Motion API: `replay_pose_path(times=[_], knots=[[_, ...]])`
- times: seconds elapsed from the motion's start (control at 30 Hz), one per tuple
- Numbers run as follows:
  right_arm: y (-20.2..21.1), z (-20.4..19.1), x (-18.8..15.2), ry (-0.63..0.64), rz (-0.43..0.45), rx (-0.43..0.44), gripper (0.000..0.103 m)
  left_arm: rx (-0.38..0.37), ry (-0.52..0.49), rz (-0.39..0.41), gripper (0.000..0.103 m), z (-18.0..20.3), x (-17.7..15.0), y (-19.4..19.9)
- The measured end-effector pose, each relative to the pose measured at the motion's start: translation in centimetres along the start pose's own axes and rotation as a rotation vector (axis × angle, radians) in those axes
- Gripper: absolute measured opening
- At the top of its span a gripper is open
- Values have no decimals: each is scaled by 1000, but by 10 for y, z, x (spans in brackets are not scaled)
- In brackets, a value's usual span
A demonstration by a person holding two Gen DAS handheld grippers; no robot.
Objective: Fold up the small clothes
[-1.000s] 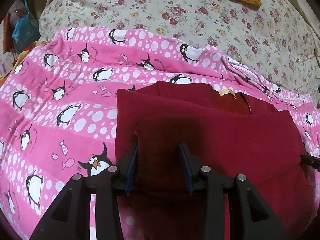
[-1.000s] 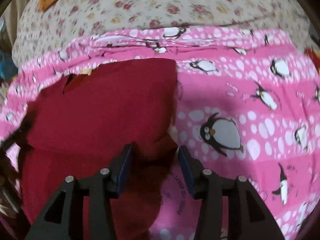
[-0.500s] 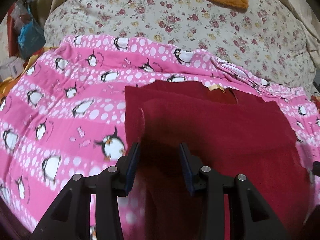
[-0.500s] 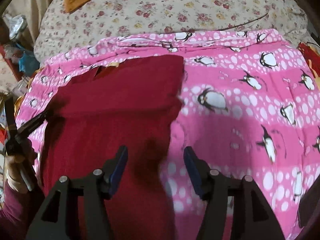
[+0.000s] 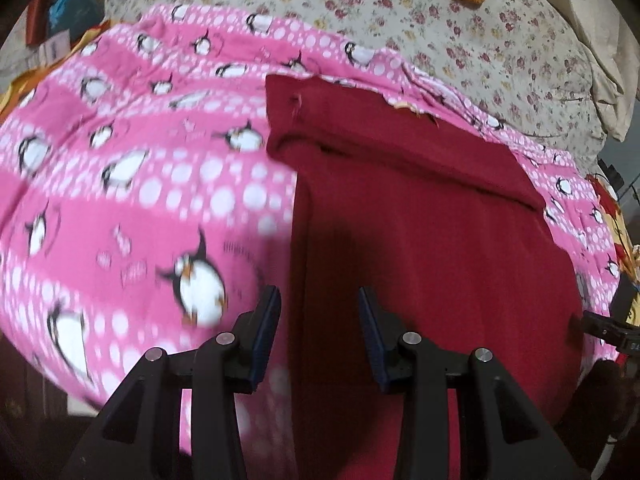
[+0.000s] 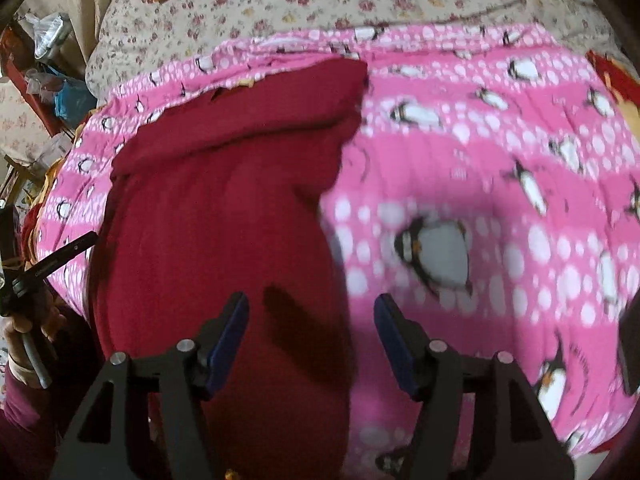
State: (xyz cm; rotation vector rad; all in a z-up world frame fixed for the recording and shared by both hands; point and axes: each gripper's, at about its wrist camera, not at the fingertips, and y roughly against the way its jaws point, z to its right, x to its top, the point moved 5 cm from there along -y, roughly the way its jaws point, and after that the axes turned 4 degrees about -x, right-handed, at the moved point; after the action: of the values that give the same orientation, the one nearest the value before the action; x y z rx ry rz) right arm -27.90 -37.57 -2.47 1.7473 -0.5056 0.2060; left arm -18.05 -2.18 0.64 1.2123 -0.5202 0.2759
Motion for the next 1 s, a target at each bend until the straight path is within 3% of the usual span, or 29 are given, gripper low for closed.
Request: replay_pose_path(times=[0.2, 0.6, 0.9, 1.0], knots=[[2, 2, -28, 11, -38, 20, 70, -1, -13, -41, 19, 7, -29, 3], [6, -6, -74, 66, -148, 102, 72, -51, 72, -121, 19, -7, -86, 20], [-1, -5, -83, 34, -183, 178, 76, -40, 47, -200, 19, -6, -112, 12], [-2, -10, -84, 50, -186, 185, 76, -49, 55, -223, 24, -6, -115, 6]])
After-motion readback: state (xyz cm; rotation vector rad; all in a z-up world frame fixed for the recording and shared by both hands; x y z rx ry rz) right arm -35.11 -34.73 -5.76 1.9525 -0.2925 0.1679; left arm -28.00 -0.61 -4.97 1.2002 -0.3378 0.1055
